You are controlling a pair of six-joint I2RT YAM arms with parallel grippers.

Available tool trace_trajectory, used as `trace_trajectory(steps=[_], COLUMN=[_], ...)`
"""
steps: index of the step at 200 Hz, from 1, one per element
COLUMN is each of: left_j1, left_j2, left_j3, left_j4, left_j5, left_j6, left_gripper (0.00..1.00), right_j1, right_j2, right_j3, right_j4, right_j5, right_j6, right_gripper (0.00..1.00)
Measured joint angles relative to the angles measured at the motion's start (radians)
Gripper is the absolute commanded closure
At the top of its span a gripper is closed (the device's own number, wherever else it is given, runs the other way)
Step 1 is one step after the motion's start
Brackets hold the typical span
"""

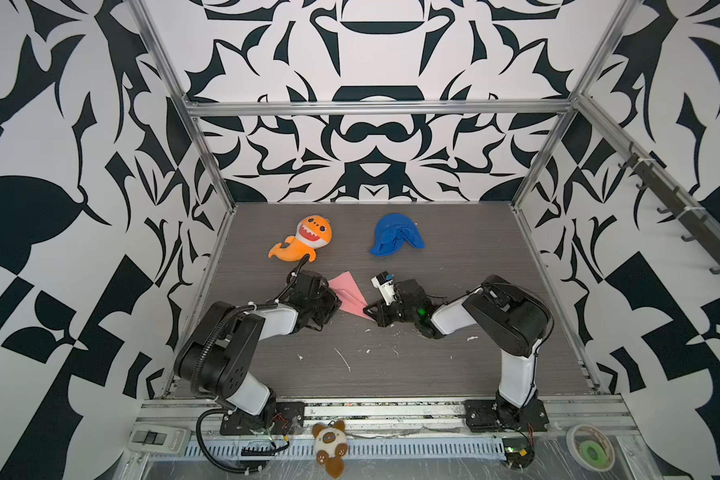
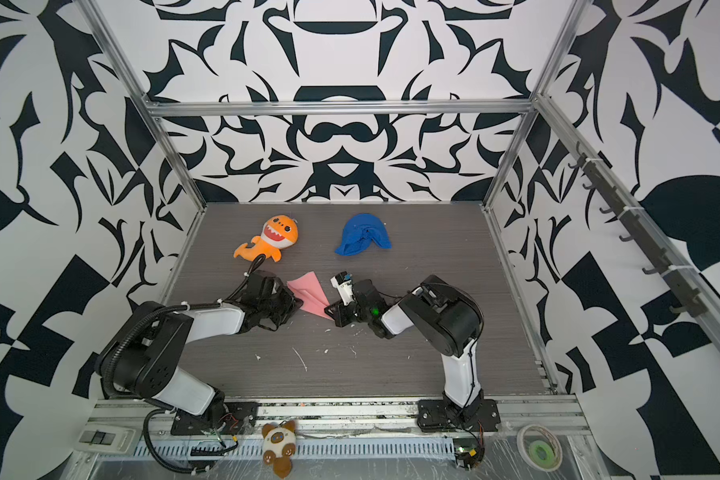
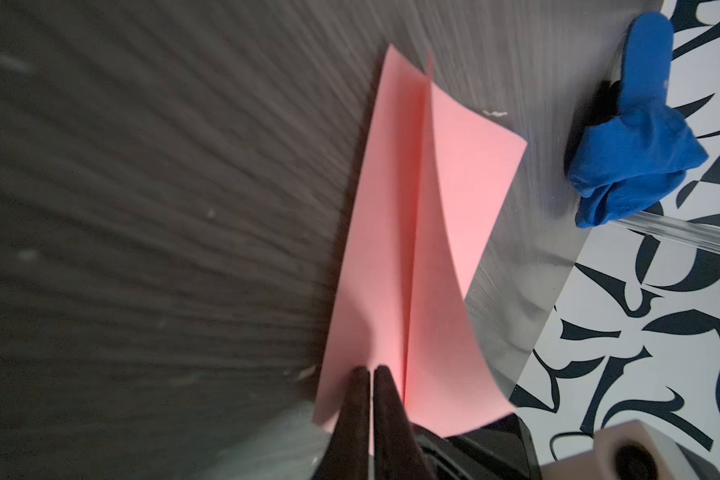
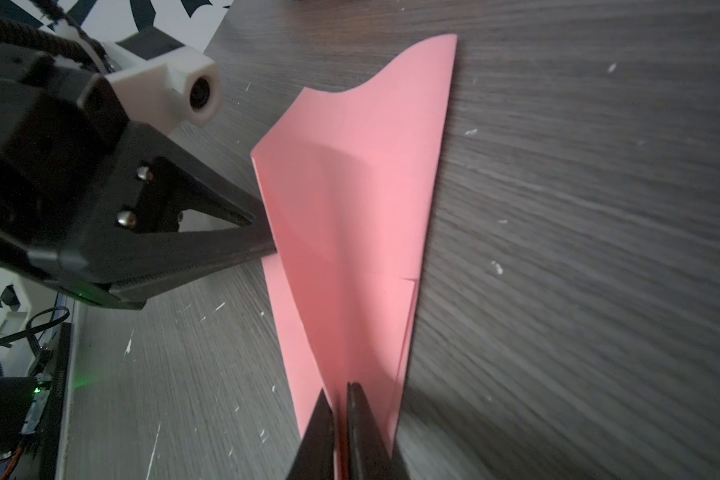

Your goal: Fold a paper plane with a square sheet of paper (pick it up from the middle)

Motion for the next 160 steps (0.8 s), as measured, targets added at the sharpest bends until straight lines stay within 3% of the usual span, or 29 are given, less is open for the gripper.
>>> trace_trajectory(steps=[95, 160], left_j1=[-0.002, -0.002], left_j2=[0.033, 0.043], left_j3=[0.057, 0.077], left_j4=[-0.093, -0.116], left_j5=[-0.001, -0.002], left_j6=[0.002, 0.002], left_gripper=[0.95, 0.96], right_j1=[0.003, 0.009], right_j2=[0.001, -0.004], right_j3=[0.063, 0.088], right_j4=[-0.098, -0.153], right_j5=[0.016, 0.061], right_j6=[-0.127, -0.179], right_gripper=[0.79, 0.85])
